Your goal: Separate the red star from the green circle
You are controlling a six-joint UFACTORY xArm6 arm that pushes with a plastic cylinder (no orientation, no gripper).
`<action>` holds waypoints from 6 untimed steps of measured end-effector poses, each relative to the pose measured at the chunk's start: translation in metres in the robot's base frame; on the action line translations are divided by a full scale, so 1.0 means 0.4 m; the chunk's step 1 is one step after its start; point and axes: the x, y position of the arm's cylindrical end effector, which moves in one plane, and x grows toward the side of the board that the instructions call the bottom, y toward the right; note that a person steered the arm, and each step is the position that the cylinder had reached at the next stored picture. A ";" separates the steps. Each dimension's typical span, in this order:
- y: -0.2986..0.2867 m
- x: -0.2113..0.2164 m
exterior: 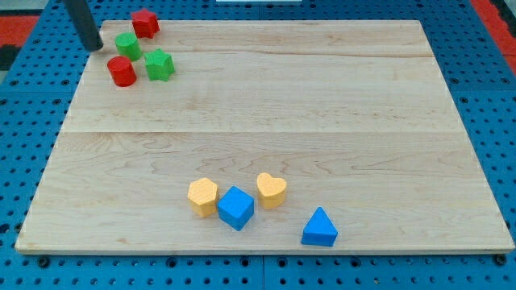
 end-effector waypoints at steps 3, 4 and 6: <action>0.178 -0.121; 0.237 -0.121; 0.617 0.162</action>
